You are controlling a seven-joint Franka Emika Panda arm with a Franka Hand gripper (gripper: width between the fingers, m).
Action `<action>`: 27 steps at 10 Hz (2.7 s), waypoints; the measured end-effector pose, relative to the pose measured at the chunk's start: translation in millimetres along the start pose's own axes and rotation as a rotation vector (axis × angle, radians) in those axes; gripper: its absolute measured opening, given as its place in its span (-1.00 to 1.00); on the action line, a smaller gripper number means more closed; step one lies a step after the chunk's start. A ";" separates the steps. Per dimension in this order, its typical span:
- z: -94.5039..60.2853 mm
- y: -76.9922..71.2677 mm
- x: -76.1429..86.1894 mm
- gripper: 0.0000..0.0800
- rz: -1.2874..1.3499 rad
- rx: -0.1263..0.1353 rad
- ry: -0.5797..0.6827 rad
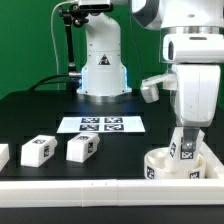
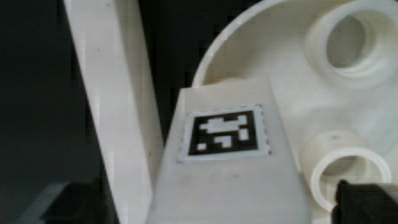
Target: Assemble stool
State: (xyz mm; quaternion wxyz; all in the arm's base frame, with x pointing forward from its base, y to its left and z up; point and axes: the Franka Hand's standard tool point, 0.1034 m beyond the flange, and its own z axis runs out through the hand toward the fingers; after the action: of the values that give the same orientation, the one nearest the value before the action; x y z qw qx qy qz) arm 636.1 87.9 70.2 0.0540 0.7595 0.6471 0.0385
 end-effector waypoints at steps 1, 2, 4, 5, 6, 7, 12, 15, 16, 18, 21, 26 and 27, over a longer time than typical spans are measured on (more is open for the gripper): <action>0.0 0.1 -0.4 0.32 0.004 0.000 0.000; 0.3 0.0 -1.0 -0.03 0.005 0.001 0.000; 0.3 0.0 -1.5 -0.15 0.013 0.001 0.000; 0.3 0.2 -2.0 -0.15 0.042 0.001 -0.001; 0.4 0.3 -2.7 -0.15 0.046 0.002 -0.001; 0.9 -0.6 -5.6 -0.15 0.103 0.012 -0.005; 2.5 0.4 -12.3 -0.15 0.540 0.085 0.000; 2.4 0.4 -12.0 -0.15 0.769 0.086 -0.010; 2.4 0.4 -12.0 -0.15 0.834 0.086 -0.012; 2.5 1.1 -13.5 -0.15 1.035 0.080 0.011; 3.5 3.0 -11.8 -0.15 1.302 0.063 0.044; 4.4 4.4 -14.1 -0.15 1.720 0.063 0.052; 4.7 5.0 -17.0 -0.15 1.817 0.060 0.048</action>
Offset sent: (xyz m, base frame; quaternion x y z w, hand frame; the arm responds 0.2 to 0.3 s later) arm 0.0000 0.0000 0.0000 0.0000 0.0000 0.0000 1.0000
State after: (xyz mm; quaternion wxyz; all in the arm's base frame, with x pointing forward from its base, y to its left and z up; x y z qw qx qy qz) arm 638.9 70.1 66.4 -0.0304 0.9773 -0.1991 0.0654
